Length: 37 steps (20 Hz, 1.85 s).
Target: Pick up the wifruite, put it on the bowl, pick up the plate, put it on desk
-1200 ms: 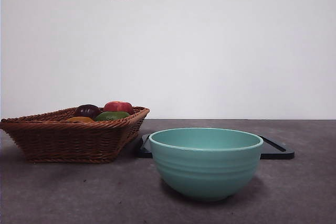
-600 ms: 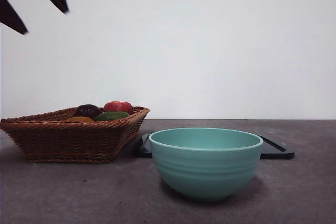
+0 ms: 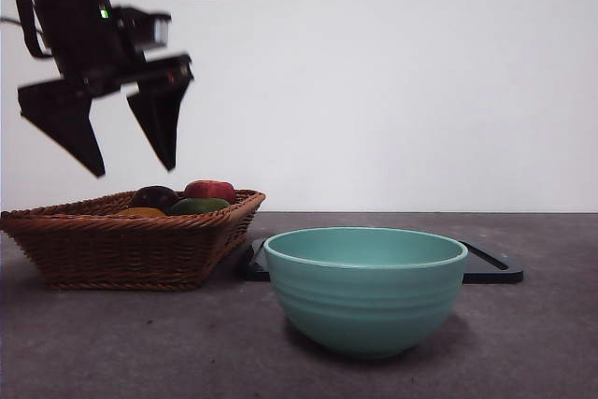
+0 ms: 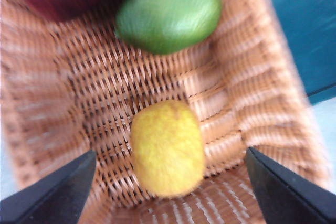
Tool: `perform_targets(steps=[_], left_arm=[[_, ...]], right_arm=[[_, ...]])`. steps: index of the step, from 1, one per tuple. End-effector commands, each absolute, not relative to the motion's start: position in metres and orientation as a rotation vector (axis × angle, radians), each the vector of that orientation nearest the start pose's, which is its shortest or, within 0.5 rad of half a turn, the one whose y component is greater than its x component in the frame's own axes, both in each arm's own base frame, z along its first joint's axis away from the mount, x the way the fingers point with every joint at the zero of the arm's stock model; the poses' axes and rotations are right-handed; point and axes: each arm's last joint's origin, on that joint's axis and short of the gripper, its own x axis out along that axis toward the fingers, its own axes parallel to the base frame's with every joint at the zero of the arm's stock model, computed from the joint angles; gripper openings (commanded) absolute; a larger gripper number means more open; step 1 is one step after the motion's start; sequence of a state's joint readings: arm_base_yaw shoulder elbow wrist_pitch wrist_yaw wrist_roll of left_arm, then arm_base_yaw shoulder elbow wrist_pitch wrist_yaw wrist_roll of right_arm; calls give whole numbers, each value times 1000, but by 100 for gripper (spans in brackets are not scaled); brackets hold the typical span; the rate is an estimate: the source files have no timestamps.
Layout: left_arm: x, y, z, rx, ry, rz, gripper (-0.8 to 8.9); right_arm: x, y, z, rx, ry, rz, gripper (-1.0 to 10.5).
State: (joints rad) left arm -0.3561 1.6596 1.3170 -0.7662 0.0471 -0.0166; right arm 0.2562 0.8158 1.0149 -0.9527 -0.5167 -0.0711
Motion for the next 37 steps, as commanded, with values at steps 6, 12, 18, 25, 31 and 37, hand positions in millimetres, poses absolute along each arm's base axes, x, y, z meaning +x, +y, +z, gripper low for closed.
perform_targets(steps=[6,12,18,25,31,37], left_arm=[[337,-129,217,184,1184,-351,456],[342,-131,201,190,1225,-347,456],[342,-133,198,191,1228,-350,331],[336,-133,217,180,1177,-356,208],[296,-138,286,144,998,-478,209],[232,-185,326,160,895,-808,209]], right_arm=[[128,49,344,38,721,763,454],[129,49,345,37,714,764,454],[129,49,345,37,713,764,454],[129,49,345,37,714,764,454],[129,49,345,37,713,764,454],[129,49,345,37,713,764,454]])
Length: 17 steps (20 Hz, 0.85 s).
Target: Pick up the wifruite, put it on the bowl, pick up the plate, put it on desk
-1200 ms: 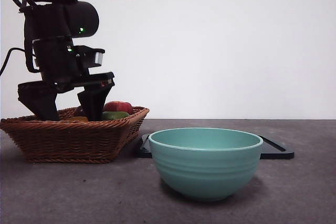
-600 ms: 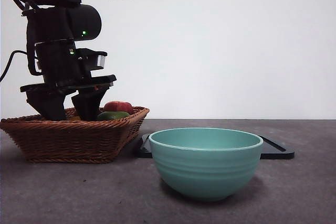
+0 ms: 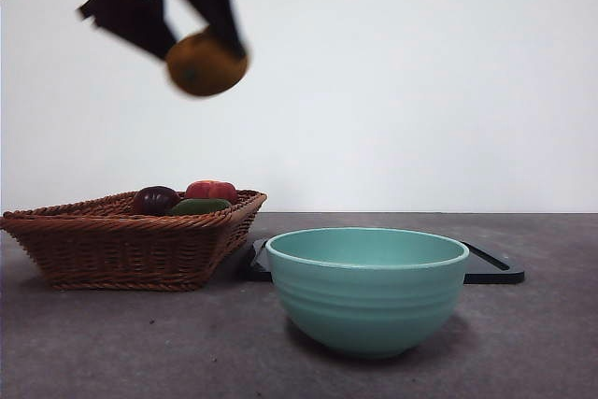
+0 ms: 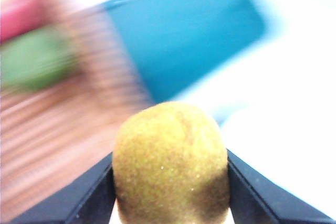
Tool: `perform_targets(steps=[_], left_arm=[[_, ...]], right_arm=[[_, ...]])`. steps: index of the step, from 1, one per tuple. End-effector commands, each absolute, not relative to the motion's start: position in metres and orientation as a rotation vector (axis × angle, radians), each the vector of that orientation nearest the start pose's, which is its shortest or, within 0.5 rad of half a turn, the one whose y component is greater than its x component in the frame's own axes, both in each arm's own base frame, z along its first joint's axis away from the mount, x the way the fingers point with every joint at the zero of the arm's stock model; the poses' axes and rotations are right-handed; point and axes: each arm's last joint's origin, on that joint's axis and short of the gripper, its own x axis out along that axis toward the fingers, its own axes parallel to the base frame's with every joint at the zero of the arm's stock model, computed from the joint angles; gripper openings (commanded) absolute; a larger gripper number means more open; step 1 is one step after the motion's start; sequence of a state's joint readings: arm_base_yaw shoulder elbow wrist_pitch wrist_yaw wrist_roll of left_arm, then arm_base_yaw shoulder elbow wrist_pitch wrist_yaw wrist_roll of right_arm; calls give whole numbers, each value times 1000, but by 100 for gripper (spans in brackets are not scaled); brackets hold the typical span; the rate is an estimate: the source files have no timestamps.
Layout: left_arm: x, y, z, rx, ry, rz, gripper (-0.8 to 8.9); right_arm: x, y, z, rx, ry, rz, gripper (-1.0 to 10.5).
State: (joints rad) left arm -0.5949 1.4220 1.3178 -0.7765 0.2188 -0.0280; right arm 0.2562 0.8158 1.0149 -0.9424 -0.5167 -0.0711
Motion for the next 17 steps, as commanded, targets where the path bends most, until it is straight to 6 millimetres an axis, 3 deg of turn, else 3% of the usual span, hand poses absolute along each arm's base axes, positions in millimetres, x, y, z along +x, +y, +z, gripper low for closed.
perform_targets(steps=[1,4,10,17], left_arm=[[225,-197,324,190,898,-852,209],[210,-232,305,286,943,-963,209],[202,-288,246,431,1050,-1056,209],[204,-309,205,565,1082,-1006,209]], right_arm=[[129,49,345,37,714,764,454],[129,49,345,37,713,764,454],[129,49,345,37,713,764,454],[129,49,345,37,713,764,454]])
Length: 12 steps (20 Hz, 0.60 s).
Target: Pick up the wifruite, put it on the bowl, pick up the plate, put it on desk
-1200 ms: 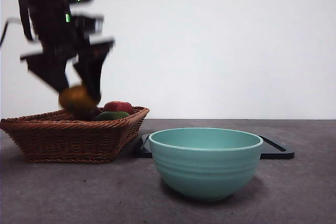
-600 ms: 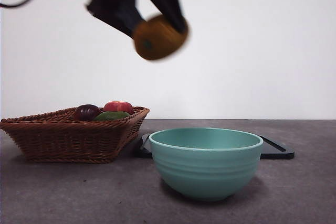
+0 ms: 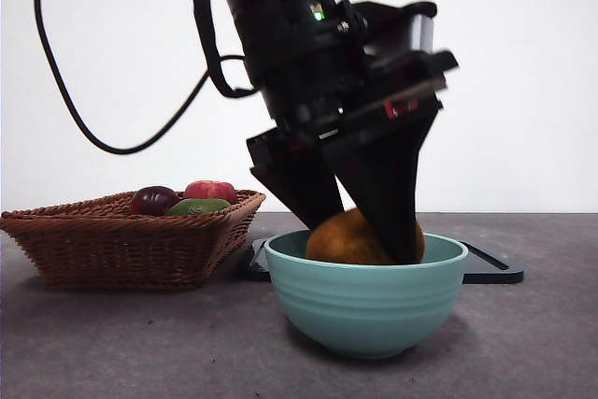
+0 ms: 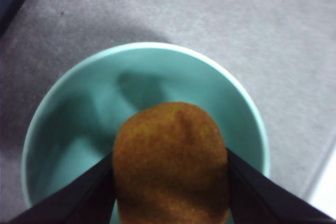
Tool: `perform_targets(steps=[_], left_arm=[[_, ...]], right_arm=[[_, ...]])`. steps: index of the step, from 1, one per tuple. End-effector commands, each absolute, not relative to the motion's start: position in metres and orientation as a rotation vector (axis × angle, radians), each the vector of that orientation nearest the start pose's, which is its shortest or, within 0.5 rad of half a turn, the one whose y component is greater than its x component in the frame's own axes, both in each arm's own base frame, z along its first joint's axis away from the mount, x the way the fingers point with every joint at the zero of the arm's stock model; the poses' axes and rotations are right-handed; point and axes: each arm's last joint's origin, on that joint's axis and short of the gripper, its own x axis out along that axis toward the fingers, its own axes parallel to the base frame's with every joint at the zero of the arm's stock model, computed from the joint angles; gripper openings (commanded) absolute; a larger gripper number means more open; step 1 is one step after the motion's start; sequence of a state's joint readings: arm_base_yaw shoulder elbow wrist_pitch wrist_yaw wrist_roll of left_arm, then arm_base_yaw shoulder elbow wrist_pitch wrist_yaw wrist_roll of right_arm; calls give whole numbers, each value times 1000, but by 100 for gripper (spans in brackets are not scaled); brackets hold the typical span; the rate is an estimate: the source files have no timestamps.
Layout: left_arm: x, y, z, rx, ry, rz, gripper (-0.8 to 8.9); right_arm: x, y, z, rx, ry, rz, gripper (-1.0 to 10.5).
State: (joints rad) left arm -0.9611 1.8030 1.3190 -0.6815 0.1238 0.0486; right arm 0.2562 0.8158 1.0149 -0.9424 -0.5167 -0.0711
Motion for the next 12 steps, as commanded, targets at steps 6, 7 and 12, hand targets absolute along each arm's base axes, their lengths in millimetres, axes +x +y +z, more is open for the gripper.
perform_targets(steps=[6,7,12], left_arm=[[205,-314,190,594,1110,-1011,326],[204,-315,191,594,1104,-1016,383],[206,-320,207,581,1090,-1015,415]], right_arm=[[129,49,345,38,714,764,454],[129,49,345,37,714,764,454],[129,49,345,37,714,764,454]])
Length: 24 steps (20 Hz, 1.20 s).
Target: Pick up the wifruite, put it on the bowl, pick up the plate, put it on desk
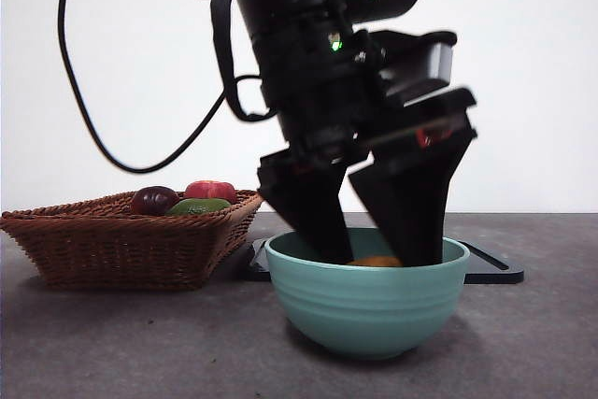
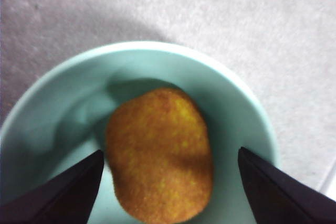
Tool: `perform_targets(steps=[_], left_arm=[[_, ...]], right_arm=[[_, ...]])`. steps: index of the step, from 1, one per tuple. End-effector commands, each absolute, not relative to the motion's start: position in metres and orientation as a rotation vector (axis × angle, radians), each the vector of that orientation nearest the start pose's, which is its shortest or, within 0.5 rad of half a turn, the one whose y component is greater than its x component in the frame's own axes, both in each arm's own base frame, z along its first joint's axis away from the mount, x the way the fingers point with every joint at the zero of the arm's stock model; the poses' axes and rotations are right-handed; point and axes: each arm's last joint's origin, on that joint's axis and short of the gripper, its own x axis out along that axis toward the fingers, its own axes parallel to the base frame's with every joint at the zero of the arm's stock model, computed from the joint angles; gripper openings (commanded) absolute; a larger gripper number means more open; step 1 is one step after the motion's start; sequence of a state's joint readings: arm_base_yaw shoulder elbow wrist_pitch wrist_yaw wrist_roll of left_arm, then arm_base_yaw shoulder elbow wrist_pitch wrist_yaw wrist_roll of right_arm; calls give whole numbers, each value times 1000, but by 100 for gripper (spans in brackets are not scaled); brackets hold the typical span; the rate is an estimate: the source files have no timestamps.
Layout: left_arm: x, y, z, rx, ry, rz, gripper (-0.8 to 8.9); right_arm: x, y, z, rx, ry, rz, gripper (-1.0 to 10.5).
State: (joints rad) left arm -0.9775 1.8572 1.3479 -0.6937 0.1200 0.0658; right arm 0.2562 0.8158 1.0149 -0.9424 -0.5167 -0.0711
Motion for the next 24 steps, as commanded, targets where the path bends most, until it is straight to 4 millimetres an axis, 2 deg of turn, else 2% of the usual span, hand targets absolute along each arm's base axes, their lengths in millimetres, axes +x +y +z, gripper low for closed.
perform_targets(steps=[1,4,6,7,10,13,15,17,20,24], left_arm=[[208,-320,215,576,1081,-1016,415],[212,-314,255,511,991,-1011,412],[216,-294,293,428,886,-988,412],[218,-281,311,380,842,-965,412],[220,-220,368,238,691,-856,410],[210,-161,404,130,610,-806,410],[198,-132,407,91,608,-779,410],[188,-117,398,71,631,-784,410],[170,-105,369,43,694,-832,410],[150,-100,325,-27,836,-976,407]], right_arm=[[129,49,345,37,714,764,454],[129,49,345,37,715,764,454],[129,49,345,37,714,764,454],[129,49,345,37,714,764,454],[129,49,345,37,714,764,454],[129,49,345,37,714,764,454],[129,49,345,37,714,764,454],[129,49,345,37,714,764,454],[129,49,345,37,715,764,454],[129,49,345,38,715,763,454]])
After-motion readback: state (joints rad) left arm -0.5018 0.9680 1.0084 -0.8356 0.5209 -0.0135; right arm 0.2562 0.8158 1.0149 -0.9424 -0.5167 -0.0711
